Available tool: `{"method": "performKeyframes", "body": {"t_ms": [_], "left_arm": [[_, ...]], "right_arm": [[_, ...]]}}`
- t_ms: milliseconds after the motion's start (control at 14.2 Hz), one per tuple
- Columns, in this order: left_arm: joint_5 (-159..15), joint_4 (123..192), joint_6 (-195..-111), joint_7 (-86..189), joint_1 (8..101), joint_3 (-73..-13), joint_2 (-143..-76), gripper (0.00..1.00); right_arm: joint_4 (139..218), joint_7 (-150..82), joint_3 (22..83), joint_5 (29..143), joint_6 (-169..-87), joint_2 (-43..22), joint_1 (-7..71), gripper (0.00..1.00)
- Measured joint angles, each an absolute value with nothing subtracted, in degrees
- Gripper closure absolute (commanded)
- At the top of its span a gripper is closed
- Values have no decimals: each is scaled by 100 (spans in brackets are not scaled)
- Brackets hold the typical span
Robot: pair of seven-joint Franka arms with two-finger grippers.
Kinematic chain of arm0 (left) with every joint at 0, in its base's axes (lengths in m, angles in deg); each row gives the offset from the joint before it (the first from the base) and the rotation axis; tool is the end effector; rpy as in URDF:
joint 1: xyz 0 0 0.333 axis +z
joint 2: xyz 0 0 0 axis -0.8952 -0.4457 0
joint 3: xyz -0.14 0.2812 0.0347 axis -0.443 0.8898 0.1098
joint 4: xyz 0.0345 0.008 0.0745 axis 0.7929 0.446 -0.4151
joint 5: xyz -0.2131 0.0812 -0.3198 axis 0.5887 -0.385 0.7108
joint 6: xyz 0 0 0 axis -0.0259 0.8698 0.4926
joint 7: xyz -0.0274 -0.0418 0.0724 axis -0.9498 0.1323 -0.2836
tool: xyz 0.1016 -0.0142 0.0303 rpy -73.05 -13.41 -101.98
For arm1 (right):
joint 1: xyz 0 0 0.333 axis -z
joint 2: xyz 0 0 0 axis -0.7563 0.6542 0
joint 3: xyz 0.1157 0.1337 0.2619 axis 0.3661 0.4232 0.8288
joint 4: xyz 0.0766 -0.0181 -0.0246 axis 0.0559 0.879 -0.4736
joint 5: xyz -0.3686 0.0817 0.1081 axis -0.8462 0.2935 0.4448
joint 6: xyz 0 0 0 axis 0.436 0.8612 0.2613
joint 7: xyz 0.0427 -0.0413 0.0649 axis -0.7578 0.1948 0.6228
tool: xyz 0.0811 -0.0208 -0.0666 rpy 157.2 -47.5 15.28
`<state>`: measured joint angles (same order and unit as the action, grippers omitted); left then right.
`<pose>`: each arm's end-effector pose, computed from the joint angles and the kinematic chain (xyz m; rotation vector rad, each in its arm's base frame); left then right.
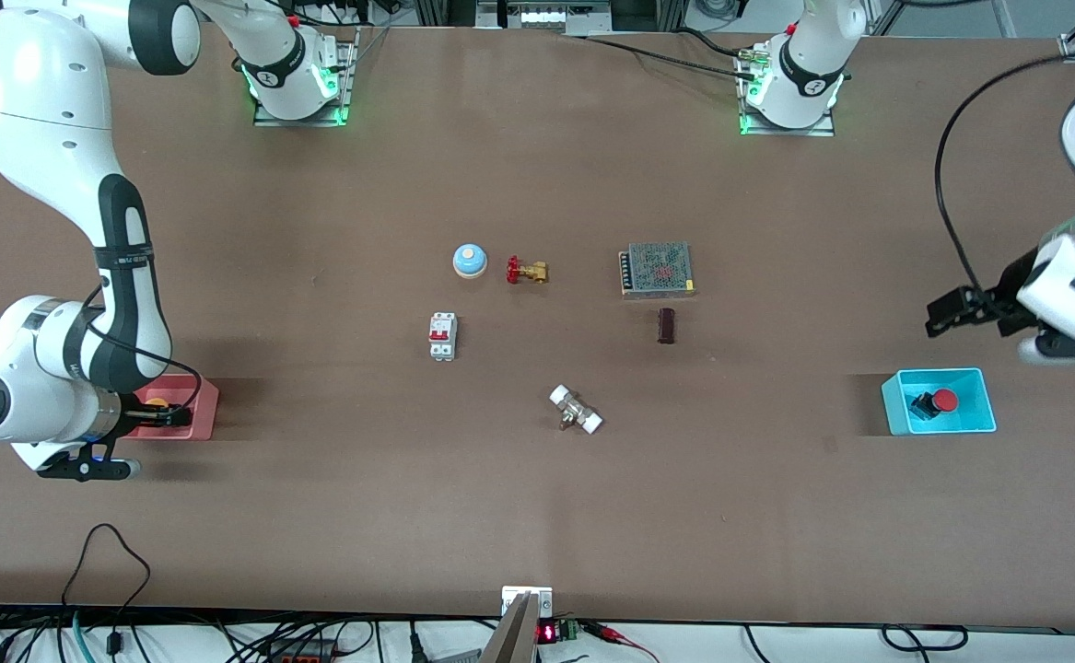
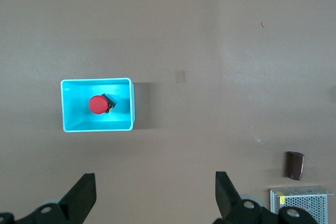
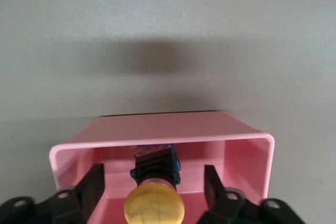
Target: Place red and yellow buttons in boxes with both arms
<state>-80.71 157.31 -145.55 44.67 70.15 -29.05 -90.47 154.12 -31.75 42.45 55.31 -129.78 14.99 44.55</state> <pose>0.6059 0.0258 0.5118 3.1334 0.0507 0.1113 0.7301 -0.0863 0.2316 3.0443 -0.0549 -0.1568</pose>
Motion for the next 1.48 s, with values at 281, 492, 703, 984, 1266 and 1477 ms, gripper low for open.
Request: {"method": "performKeyframes", "body": {"t_ms": [281, 492, 703, 984, 1266, 1477], "left_arm": [[-8071, 15954, -14217, 4466, 7021, -2909, -8462, 0], [-8071, 16019, -14070, 4466, 7021, -2950, -8264, 0], [-8071, 16041, -14047, 4353, 7028, -2966, -8249, 0], [-8071, 16041, -14018, 4234, 7042, -2968, -8229, 0], [-8071, 16041, -13996, 4231, 7042, -2977, -8142, 0], [-8071, 16042, -13989, 4230, 7042, -2985, -8132, 0]], "right_arm": [[15290, -3228, 4249, 5538, -12813, 1211, 4446, 0], [15208, -3228, 4280, 5541, -12158, 643, 4429, 0], [15162, -3228, 4317, 5651, -11461, -81, 4319, 0], [15155, -3234, 4341, 5711, -10549, -1012, 4120, 0], [15232, -3239, 4345, 5709, -10277, -1455, 4044, 0], [15666, -3270, 4474, 5390, -10234, -1822, 4098, 0]]}}
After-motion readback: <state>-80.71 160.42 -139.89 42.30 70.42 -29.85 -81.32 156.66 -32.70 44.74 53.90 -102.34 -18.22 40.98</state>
